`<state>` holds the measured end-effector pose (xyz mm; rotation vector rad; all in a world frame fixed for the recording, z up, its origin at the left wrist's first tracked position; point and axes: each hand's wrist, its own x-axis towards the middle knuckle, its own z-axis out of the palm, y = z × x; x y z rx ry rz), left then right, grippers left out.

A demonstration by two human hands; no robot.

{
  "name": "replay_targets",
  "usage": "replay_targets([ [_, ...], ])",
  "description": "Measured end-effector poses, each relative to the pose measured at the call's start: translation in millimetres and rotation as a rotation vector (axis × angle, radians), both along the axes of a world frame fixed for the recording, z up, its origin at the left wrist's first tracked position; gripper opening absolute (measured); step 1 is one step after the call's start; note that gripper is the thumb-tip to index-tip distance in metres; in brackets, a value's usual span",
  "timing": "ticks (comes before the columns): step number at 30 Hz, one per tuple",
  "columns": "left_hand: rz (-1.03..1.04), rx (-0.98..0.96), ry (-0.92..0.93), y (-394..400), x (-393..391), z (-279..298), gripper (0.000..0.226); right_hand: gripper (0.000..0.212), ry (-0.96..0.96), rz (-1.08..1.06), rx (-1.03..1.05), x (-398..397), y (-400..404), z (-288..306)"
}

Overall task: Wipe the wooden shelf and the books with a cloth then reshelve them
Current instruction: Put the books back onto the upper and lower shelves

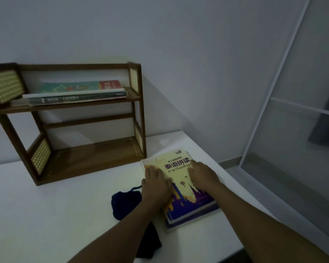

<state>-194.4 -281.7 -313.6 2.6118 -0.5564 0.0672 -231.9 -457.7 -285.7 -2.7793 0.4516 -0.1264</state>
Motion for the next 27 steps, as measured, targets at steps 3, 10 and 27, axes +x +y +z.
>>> replay_targets([
  [3,0.045,-0.019,0.118,-2.3,1.0,-2.3,0.061,0.038,0.015,-0.015,0.029,0.1,0.1,1.7],
  [10,0.249,-0.36,0.288,-9.7,10.3,8.1,0.067,0.063,0.066,-0.244,0.314,19.4,3.4,18.8],
  [27,0.315,-0.82,0.791,3.0,38.7,23.7,0.065,0.054,-0.169,-0.262,0.893,7.7,-16.3,31.2],
])
